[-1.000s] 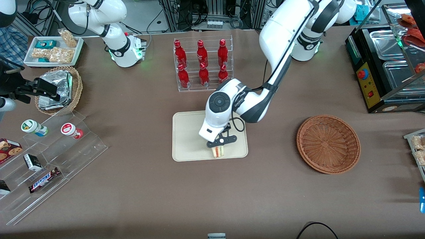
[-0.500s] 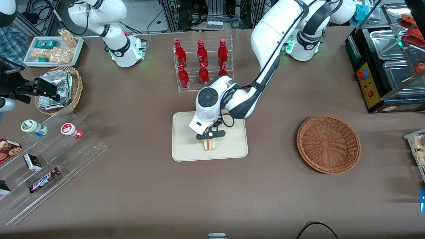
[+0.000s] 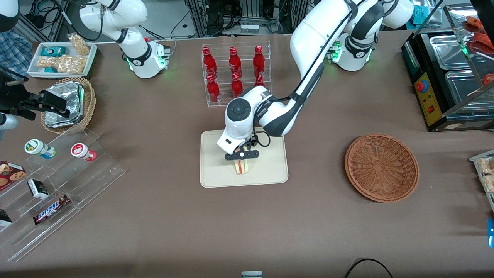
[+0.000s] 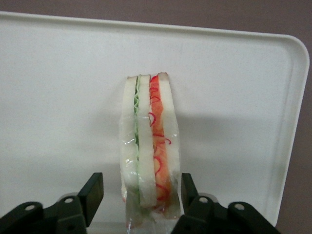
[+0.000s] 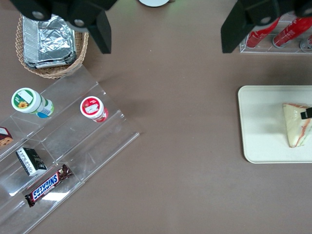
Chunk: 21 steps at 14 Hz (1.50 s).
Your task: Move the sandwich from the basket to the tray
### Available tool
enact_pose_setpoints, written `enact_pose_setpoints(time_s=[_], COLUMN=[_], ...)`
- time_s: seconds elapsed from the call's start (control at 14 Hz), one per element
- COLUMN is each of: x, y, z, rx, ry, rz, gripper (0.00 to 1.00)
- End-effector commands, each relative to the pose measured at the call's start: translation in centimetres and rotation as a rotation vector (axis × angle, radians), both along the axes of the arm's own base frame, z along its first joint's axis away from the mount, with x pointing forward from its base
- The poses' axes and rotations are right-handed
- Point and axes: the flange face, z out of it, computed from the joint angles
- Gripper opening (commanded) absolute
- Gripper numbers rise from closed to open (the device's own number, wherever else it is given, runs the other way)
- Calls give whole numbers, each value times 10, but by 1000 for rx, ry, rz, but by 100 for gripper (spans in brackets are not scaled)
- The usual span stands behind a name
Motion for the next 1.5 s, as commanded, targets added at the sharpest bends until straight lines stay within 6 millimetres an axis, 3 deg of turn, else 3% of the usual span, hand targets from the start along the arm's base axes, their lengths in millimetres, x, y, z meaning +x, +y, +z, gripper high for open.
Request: enact_pose_setpoints(time_s=[0.0, 0.07, 0.21, 0.29, 0.43, 0.64, 0.93, 1.14, 1.43], x=[12, 22, 38, 38, 58, 68, 66, 55, 41], y=[24, 41, 78, 91, 153, 227, 331, 396, 458], z=[44, 70, 96, 99, 110, 126, 162, 192, 251], rx=[68, 78, 123, 147, 178, 173, 147, 122, 94], ry=[-35, -35, 1, 24, 65, 96, 116, 118, 114], rz=[2, 30, 74, 93, 142, 38, -71, -139, -219], gripper=[100, 100, 100, 100, 100, 100, 100, 100, 100])
